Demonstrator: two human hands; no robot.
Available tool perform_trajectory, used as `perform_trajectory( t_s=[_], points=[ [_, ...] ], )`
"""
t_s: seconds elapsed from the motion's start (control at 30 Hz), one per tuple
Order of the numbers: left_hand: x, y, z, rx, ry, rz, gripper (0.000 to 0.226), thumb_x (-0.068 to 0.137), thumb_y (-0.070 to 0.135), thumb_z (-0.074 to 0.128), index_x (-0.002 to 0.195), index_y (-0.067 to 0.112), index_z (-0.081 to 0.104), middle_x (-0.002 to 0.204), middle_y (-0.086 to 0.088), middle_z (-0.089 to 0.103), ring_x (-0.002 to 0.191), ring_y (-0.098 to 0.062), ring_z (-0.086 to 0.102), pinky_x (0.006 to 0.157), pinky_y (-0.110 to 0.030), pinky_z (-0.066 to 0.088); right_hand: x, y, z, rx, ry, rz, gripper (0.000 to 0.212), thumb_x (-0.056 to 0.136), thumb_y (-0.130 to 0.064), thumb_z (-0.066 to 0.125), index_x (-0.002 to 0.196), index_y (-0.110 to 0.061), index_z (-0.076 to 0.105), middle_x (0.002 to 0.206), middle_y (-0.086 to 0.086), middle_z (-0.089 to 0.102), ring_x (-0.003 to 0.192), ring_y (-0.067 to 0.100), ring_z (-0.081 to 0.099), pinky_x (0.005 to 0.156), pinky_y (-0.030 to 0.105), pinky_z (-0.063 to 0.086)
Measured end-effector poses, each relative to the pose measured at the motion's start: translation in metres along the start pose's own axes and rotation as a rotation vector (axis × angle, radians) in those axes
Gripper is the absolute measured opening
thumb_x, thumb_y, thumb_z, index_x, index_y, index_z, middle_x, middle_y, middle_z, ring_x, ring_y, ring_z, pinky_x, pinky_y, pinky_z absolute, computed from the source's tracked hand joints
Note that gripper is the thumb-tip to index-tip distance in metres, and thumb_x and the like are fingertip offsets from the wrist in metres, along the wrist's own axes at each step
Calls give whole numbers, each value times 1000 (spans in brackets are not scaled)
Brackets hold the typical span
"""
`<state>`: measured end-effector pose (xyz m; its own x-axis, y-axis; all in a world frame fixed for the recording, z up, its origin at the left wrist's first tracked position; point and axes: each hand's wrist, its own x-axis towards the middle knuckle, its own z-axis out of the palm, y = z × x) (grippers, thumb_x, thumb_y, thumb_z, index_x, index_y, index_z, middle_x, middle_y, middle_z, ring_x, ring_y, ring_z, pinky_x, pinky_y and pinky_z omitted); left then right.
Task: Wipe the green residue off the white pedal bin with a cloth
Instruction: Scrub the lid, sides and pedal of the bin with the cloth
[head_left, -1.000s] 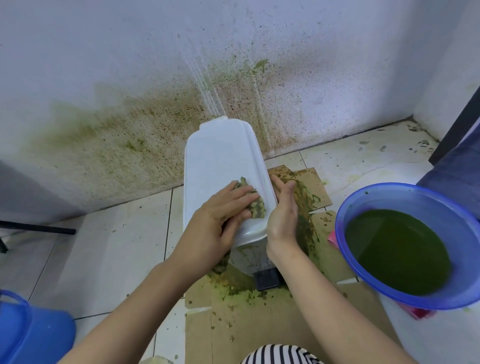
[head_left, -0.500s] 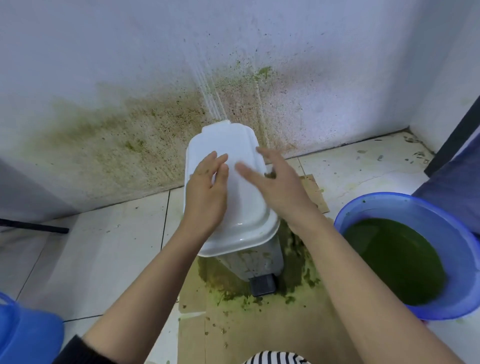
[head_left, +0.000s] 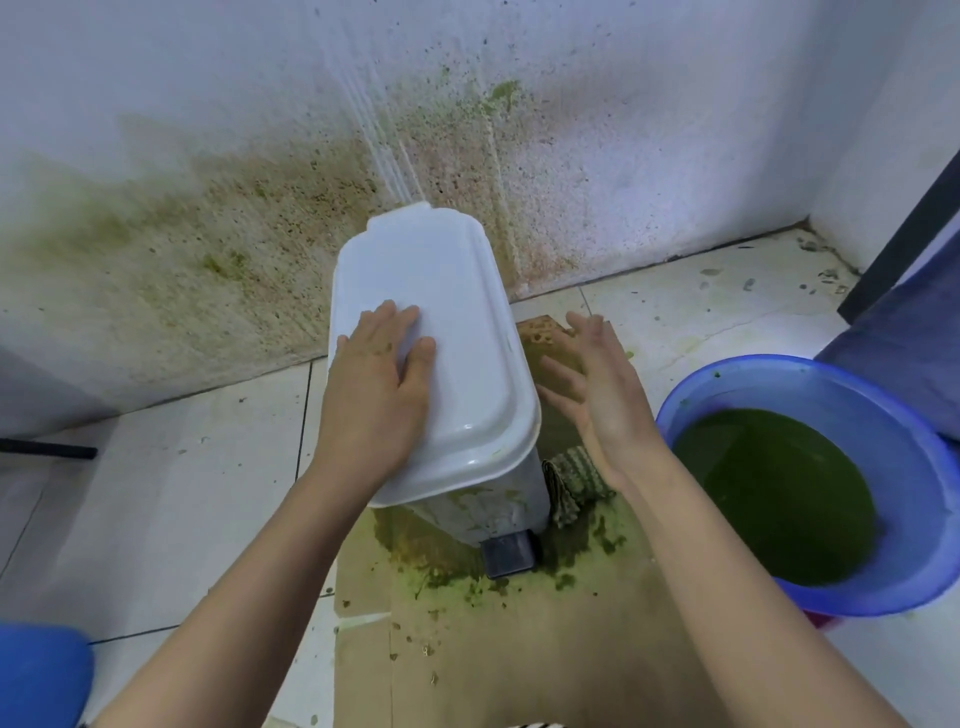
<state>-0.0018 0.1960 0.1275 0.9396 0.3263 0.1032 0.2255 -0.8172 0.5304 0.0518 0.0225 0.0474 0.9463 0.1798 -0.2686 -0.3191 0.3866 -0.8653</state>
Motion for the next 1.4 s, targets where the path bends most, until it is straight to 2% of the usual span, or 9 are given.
perform_trajectory(
  t_s=[0.23,0.43,0.57,0.67,0.8,0.93,1.03,1.17,1.4],
  points=[
    [10,-10,-1,148,-20,117,52,99,43,39,143,18,49,154,-4,42,144,-22,34,120,-45,25,23,71,-45,-142,246,143,29,104,-36,43,123,-17,56,122,3,62,113,19,61,94,36,52],
    [10,-7,6,137,-11,103,58,95,46,31,146,22,44,157,-1,37,148,-20,27,120,-49,22,32,153,-74,-958,158,277,50,92,-5,61,140,-11,46,141,8,51,128,25,49,102,35,41],
    [5,-9,8,98,18,82,56,94,45,35,144,23,47,156,1,40,148,-16,29,121,-47,22,30,182,-80,-1567,-31,195,82,87,-24,71,153,-19,23,155,2,26,140,25,29,108,43,33],
    [6,-7,8,96,24,70,56,94,45,36,144,23,48,155,2,40,147,-16,29,121,-46,22,35,179,-82,-1703,8,60,52,92,-23,61,141,-25,44,144,0,40,131,23,37,107,44,29],
    [7,-8,8,94,34,62,46,101,38,44,144,23,49,155,2,41,147,-16,30,121,-45,22,38,175,-92,-1500,107,-42,33,93,-16,58,125,-21,57,136,-3,52,132,19,41,114,46,21],
    [7,-7,8,91,46,70,41,103,32,46,142,22,50,155,0,41,147,-17,31,121,-44,21,15,141,-85,-689,240,-1,31,94,-7,56,126,-7,56,119,1,60,121,26,52,103,37,39],
    [9,-9,8,87,31,74,42,102,32,46,142,22,50,155,-1,41,147,-19,31,121,-46,22,2,104,-78,-231,338,45,60,87,-28,56,142,-7,45,141,8,51,133,27,45,112,41,37],
    [8,-13,9,50,25,86,41,101,33,48,140,19,53,153,-4,44,145,-21,34,119,-49,25,-9,44,-64,137,320,-29,27,97,-9,42,118,-6,58,110,13,65,102,25,62,83,35,53],
    [-2,6,-22,-280,-130,104,38,89,27,70,127,32,63,150,17,44,145,-2,30,119,-31,25,-20,-69,-6,176,56,-52,27,97,-11,44,112,-3,65,106,15,69,98,25,66,88,38,54]
  ],
)
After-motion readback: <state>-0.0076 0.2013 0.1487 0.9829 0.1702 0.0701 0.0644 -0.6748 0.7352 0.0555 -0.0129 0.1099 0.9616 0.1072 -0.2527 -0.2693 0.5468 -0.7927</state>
